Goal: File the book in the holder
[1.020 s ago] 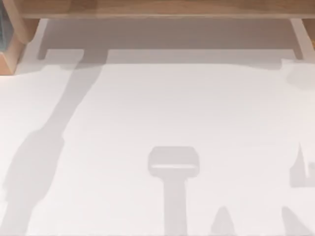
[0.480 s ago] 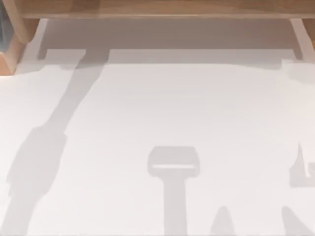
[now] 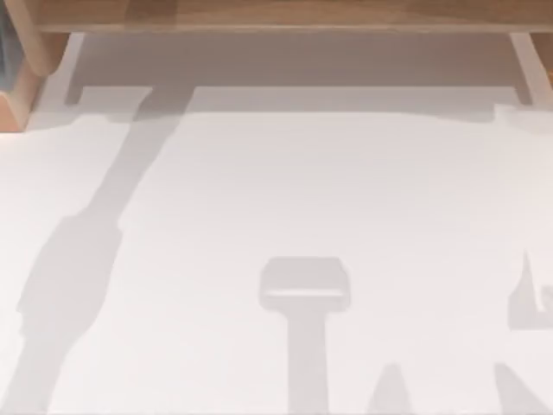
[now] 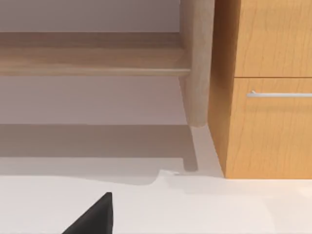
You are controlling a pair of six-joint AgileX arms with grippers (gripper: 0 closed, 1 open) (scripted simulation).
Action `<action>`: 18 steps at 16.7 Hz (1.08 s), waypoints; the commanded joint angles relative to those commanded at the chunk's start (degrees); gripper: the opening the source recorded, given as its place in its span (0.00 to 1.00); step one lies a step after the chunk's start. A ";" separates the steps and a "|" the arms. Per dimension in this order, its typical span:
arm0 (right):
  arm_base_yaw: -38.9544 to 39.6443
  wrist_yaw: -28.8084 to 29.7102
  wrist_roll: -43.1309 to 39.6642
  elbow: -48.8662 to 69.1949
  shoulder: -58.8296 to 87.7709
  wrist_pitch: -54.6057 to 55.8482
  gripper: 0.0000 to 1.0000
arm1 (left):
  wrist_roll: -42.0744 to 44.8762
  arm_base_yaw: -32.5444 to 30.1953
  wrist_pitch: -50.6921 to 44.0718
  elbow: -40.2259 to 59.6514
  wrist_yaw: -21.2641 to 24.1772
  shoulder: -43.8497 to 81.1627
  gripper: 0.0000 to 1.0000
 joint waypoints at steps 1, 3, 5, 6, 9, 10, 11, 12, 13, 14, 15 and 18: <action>0.00 0.00 0.00 0.00 0.00 0.00 1.00 | 0.00 0.00 0.00 0.00 0.00 0.00 0.92; 0.00 0.00 0.00 0.00 0.00 0.00 1.00 | 0.00 0.00 0.00 0.00 0.00 0.00 0.77; 0.00 0.00 0.00 0.00 0.00 0.00 1.00 | 0.00 0.00 0.00 0.00 0.00 0.00 0.62; 0.00 0.00 0.00 0.00 0.00 0.00 1.00 | 0.00 0.00 0.00 0.00 0.00 0.00 0.55; 0.00 0.00 0.00 0.00 0.00 0.00 1.00 | 0.00 0.00 0.00 0.00 0.00 0.00 0.32; 0.00 0.00 0.00 0.00 0.00 0.00 1.00 | 0.00 0.00 0.00 0.00 0.00 0.00 0.25; 0.00 0.00 0.00 0.00 0.00 0.00 1.00 | 0.00 0.00 0.00 0.00 0.00 0.00 0.17; 0.00 0.00 0.00 0.00 0.00 0.00 1.00 | 0.00 0.00 0.00 0.00 0.00 0.00 0.10; 0.00 0.00 0.00 0.00 0.00 0.00 1.00 | 0.00 0.00 0.00 0.00 0.00 0.00 0.02; 0.00 0.00 0.00 0.00 0.00 0.00 1.00 | 0.00 0.00 0.00 0.00 0.00 0.00 0.00; 0.00 0.00 0.00 0.00 0.00 0.00 1.00 | 0.00 0.00 0.00 0.00 0.00 0.00 0.00; 0.00 0.00 0.00 0.00 0.00 0.00 1.00 | 0.00 0.00 0.00 0.00 0.00 0.00 0.00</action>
